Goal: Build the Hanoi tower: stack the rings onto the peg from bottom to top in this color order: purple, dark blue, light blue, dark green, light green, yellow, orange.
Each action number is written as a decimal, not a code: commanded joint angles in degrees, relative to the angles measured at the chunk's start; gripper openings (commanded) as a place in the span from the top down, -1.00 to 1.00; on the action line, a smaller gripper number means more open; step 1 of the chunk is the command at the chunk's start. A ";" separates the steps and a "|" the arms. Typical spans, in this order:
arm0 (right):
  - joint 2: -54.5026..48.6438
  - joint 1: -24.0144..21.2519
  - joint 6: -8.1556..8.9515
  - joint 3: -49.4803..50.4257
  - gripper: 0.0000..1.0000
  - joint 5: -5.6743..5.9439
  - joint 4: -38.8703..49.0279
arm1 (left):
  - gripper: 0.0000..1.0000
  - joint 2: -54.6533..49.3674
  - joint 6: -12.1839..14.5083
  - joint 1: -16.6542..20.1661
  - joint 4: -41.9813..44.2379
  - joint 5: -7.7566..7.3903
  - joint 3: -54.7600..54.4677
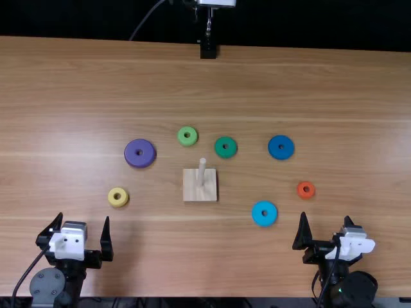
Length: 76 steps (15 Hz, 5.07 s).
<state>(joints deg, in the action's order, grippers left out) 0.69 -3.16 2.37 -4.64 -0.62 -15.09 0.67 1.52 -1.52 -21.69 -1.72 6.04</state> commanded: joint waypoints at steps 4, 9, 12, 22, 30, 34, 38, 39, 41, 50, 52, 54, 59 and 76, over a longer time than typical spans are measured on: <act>-0.69 0.08 -0.16 3.85 -1.00 -0.22 -4.27 | -1.00 -0.67 0.38 -0.33 -4.57 -0.39 -6.04; -0.69 0.08 -0.05 3.85 -1.00 -0.12 -4.27 | -1.00 -0.67 0.38 -0.33 -4.57 -0.39 -6.04; -0.69 0.08 -0.05 3.85 -1.00 -0.22 -4.27 | -1.00 -0.67 0.38 -0.33 -4.57 -0.39 -6.04; -0.69 0.08 -0.16 3.85 -1.00 -0.22 -4.27 | -1.00 -0.67 0.38 -0.15 -3.83 -1.55 -6.04; -0.69 0.08 -0.05 3.85 -1.00 -0.22 -4.27 | -1.00 9.97 0.38 3.36 7.88 -7.78 13.38; -0.69 0.08 -0.05 3.85 -1.00 -0.12 -4.27 | -1.00 24.38 0.17 3.28 -3.20 -3.77 33.24; -0.69 0.08 -0.05 3.85 -1.00 -0.22 -4.38 | -1.00 42.84 0.06 -0.77 -17.33 3.19 53.11; -0.69 0.08 -0.05 3.85 -1.00 -0.22 -4.27 | -1.00 46.35 -0.46 -1.65 -21.55 3.51 56.80; -0.69 0.08 -0.05 3.85 -1.00 -0.12 -4.38 | -1.00 55.58 -5.10 -3.58 -26.30 3.72 62.42; -0.69 0.08 -0.16 3.85 -1.00 -0.12 -4.38 | -1.00 87.40 -9.11 -7.89 -36.95 4.04 76.84; -0.69 0.08 -0.05 3.85 -1.00 -0.22 -4.27 | -1.00 91.79 -9.11 -8.15 -36.74 3.09 77.36; -0.69 0.08 -0.05 3.85 -1.00 -0.22 -4.38 | -1.00 96.45 -9.11 -9.99 -35.68 3.09 77.36; -0.69 0.08 -0.05 3.85 -1.00 -0.22 -4.27 | -1.00 104.54 -9.11 -12.90 -25.66 2.98 77.10; -0.69 0.08 -0.05 3.85 -1.00 -0.22 -4.38 | -1.00 118.51 -8.90 -12.81 -21.23 2.88 81.85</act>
<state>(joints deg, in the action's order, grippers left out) 0.69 -3.16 2.39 -4.64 -0.62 -15.11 118.13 -7.57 -14.04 -42.94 1.28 85.67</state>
